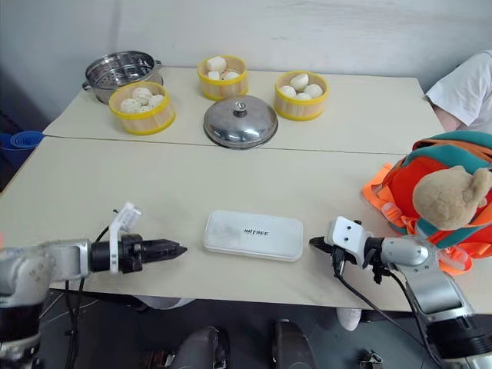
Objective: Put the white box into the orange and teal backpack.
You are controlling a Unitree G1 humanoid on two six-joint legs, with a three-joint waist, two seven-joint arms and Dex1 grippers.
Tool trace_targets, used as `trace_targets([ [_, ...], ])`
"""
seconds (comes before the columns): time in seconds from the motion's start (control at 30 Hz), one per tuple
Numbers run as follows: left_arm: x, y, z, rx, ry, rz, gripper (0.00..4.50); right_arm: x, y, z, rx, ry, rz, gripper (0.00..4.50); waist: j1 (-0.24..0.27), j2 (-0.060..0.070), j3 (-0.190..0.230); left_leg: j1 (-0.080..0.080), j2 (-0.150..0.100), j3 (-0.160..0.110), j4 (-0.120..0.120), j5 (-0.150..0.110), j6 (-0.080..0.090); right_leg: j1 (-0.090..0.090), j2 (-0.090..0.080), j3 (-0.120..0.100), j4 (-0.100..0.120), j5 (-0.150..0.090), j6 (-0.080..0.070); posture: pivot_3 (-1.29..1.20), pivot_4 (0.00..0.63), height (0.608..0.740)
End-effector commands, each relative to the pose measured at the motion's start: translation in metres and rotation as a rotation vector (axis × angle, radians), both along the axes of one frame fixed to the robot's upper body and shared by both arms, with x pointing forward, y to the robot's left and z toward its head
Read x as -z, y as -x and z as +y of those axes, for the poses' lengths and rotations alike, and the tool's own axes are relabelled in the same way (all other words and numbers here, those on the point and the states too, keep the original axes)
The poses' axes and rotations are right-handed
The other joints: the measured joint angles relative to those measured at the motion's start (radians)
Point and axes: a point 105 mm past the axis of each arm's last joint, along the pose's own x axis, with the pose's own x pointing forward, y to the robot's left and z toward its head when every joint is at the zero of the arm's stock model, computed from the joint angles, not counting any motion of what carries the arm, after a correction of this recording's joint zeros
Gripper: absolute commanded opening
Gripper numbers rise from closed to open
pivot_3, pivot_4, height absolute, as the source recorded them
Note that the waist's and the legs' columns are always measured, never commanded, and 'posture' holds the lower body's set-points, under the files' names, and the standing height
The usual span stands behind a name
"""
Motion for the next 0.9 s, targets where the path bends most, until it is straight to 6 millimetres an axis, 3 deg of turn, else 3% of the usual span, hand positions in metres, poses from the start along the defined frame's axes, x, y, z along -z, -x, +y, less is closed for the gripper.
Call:
trace_targets([
  [0.03,-0.012,0.0,-0.006,0.085,0.065,0.149,4.47,-0.005,-0.006,-0.003,-0.062,0.077,-0.056,0.0,-0.002,-0.001,0.001,-0.001,0.0,0.0,0.0,0.001,-0.002,-0.001,0.0,0.0,0.0,0.0,0.0,0.0,0.15,0.74],
  [0.17,-0.006,-0.027,-0.008,0.029,0.008,0.173,4.49,-0.001,-0.007,-0.001,-0.157,0.17,-0.062,0.0,-0.003,-0.001,0.001,-0.001,0.0,0.0,-0.001,0.003,-0.006,-0.001,0.0,0.0,0.0,0.0,0.0,0.0,0.15,0.74],
  [0.37,-0.006,-0.023,-0.029,0.148,0.056,0.27,4.49,-0.002,-0.012,0.007,-0.155,0.152,-0.076,0.0,-0.004,-0.001,0.001,0.0,0.001,0.001,0.0,0.003,-0.007,-0.001,0.001,0.001,0.0,0.0,0.0,0.0,0.15,0.74],
  [0.6,0.007,-0.047,-0.049,0.122,0.063,0.245,4.49,0.004,0.0,0.022,-0.196,0.132,-0.009,0.0,0.0,-0.002,0.0,0.001,0.001,0.0,0.001,0.004,-0.007,0.0,0.001,0.0,0.001,0.0,0.0,0.0,0.15,0.74],
  [0.9,0.004,-0.046,-0.07,0.195,0.124,0.277,4.49,0.004,-0.003,0.028,-0.18,0.132,-0.009,0.0,0.0,-0.002,0.0,0.001,0.0,0.0,0.001,0.004,-0.008,0.0,0.001,0.0,0.002,0.0,0.0,0.0,0.15,0.74],
])
